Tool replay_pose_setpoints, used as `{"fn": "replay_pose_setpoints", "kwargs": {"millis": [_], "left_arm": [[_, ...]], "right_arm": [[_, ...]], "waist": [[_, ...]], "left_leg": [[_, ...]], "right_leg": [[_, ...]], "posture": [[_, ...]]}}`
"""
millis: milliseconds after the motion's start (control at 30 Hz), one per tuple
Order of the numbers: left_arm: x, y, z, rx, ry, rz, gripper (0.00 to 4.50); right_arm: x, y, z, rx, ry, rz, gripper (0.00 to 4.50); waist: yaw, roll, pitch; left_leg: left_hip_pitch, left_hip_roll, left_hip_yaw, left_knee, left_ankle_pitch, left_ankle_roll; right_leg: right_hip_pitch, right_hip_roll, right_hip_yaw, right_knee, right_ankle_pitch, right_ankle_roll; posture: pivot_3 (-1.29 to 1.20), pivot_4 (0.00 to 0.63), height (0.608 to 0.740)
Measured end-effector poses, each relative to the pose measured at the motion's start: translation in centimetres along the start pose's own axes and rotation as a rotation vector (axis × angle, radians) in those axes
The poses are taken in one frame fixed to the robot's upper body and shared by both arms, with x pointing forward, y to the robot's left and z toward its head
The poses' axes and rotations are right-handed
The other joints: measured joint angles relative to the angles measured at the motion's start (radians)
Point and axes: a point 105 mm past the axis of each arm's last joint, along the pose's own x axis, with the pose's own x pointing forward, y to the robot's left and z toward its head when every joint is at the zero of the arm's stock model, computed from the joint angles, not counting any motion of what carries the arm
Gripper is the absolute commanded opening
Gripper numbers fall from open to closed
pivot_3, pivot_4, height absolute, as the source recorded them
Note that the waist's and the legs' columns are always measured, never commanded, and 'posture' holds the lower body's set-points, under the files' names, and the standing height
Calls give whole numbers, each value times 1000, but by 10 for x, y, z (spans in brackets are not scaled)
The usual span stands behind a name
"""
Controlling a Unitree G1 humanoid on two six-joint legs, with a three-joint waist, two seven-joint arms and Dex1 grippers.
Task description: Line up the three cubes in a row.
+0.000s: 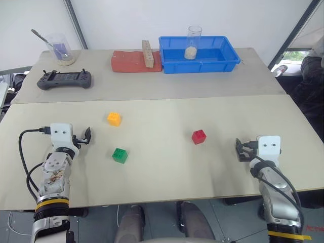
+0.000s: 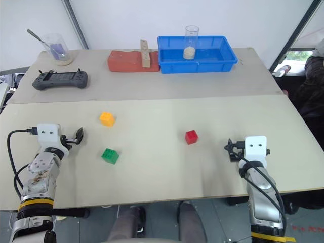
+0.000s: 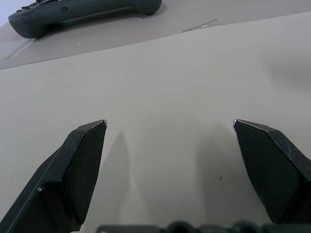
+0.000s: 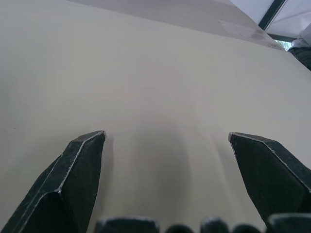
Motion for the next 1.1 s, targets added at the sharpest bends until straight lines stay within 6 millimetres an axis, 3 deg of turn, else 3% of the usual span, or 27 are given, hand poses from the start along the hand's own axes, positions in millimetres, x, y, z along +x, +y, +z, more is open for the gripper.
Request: {"fn": "replay_pose_setpoints", "kwargs": {"millis": [500, 567, 633, 767, 833, 967, 1100], "left_arm": [[1, -7, 4, -20, -3, -67, 4449], [-1, -13, 12, -36, -15, -168, 4449], [-2, -20, 35, -41, -55, -290, 4449], [-14, -55, 129, 31, -239, -658, 4449], [-30, -81, 159, 86, -299, -854, 4449], [-65, -130, 157, 147, -243, -1240, 4449], [-97, -161, 155, 226, -240, -1527, 4449]], "right_arm": [[-5, 0, 2, -23, -7, 32, 4500], [-10, 6, 9, -19, -26, 98, 4500], [-18, 14, 17, -10, -44, 189, 4500], [-33, 43, 34, 10, -84, 415, 4500], [-36, 53, 39, 17, -95, 477, 4500], [-36, 65, 37, 31, -81, 510, 4500], [-31, 91, 37, 83, -86, 525, 4500]], "waist": [[2, 0, 0], [5, -1, 0], [6, -1, 1], [20, -3, 2], [21, -2, 1], [16, -2, 1], [16, -2, 1]], "left_leg": [[-1, 0, 0, 0, 0, 0], [-3, 0, 0, 0, 0, 0], [-7, 0, 0, 0, 0, 0], [-8, 0, 0, 1, 0, 0], [-5, -1, 0, 1, 0, 0], [-7, 0, 0, 0, 2, 3], [-7, 1, 0, 0, 5, 8]], "right_leg": [[0, 0, 0, 0, 0, 0], [-2, 1, 0, 0, 0, 0], [-5, 1, 0, 0, 0, 0], [-6, 0, 0, 0, 0, 0], [-2, 0, 1, -2, 0, 0], [-3, 1, 1, -5, 0, 0], [-4, 2, 1, -4, 0, 0]], "posture": [[0, 150, 740], [0, 150, 740], [0, 150, 740], [0, 150, 740], [0, 150, 740], [0, 150, 740], [0, 150, 740]]}}
